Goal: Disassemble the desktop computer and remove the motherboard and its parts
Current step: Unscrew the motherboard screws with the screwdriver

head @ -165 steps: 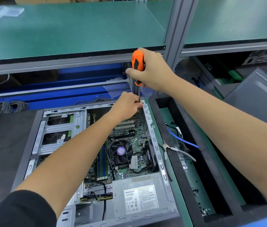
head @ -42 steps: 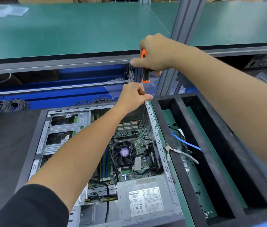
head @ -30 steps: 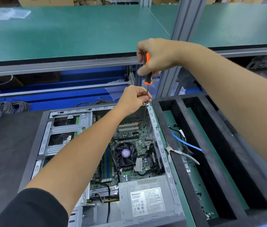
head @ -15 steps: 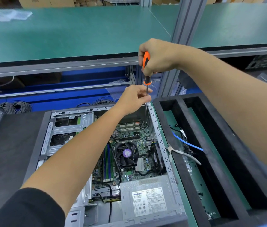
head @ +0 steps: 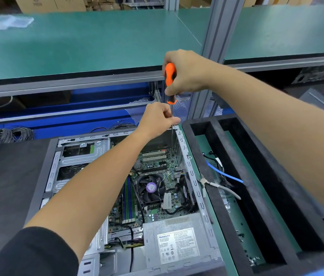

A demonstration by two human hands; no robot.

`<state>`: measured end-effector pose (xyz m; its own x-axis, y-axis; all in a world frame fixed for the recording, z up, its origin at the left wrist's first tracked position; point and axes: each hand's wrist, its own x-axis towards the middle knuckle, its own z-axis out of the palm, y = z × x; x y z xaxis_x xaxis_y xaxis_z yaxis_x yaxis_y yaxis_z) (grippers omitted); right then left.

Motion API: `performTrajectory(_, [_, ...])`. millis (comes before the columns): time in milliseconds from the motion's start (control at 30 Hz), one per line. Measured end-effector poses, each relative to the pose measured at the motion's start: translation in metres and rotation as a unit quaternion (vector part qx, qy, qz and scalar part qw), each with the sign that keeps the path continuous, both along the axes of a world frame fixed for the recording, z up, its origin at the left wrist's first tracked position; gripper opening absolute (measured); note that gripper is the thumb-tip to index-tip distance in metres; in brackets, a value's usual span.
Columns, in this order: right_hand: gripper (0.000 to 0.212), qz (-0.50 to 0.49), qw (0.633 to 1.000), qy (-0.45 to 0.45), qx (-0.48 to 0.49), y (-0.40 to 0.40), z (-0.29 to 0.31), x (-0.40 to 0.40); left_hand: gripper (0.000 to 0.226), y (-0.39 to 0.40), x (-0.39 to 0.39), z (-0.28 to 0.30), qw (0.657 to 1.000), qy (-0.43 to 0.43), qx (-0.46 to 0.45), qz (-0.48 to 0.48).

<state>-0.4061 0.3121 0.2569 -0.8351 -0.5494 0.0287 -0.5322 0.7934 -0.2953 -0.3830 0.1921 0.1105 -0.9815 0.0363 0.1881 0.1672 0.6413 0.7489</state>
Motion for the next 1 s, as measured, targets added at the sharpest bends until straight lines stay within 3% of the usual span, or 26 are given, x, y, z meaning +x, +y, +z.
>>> performTrajectory(167, [0.039,-0.007,1.0,-0.018,0.004,-0.002,-0.004,0.001,0.039,-0.001,0.0,0.0,1.0,-0.003,-0.015,-0.009])
performTrajectory(267, [0.028,-0.006,1.0,0.0,0.017,-0.002,-0.001,-0.002,0.023,-0.003,0.001,0.001,0.999,-0.028,0.01,-0.043])
performTrajectory(433, [0.026,0.005,0.994,-0.107,-0.02,-0.002,0.007,-0.001,0.009,0.0,0.007,0.001,0.993,-0.068,0.026,-0.093])
performTrajectory(500, [0.021,-0.01,0.995,-0.098,-0.03,-0.004,0.006,-0.001,0.012,0.003,0.007,0.001,0.997,-0.049,0.015,-0.06])
performTrajectory(600, [0.035,-0.023,0.999,-0.023,0.007,-0.007,0.002,-0.001,0.026,0.005,0.007,-0.001,0.999,-0.027,-0.014,-0.026])
performTrajectory(700, [0.035,-0.035,0.999,0.017,0.002,-0.006,-0.001,0.0,0.031,0.006,0.004,-0.002,0.999,-0.024,-0.024,-0.012])
performTrajectory(800, [0.04,-0.036,0.999,-0.021,-0.023,-0.004,-0.001,0.002,0.032,0.003,0.003,-0.003,1.0,-0.013,-0.014,0.0])
performTrajectory(867, [0.033,-0.027,0.997,-0.059,-0.029,-0.002,0.0,0.002,0.032,0.001,0.003,-0.002,1.0,-0.014,-0.008,-0.01])
performTrajectory(1000, [0.017,-0.03,0.987,-0.13,-0.091,-0.001,0.0,-0.001,0.008,-0.001,0.004,-0.004,0.996,-0.054,-0.013,-0.065])
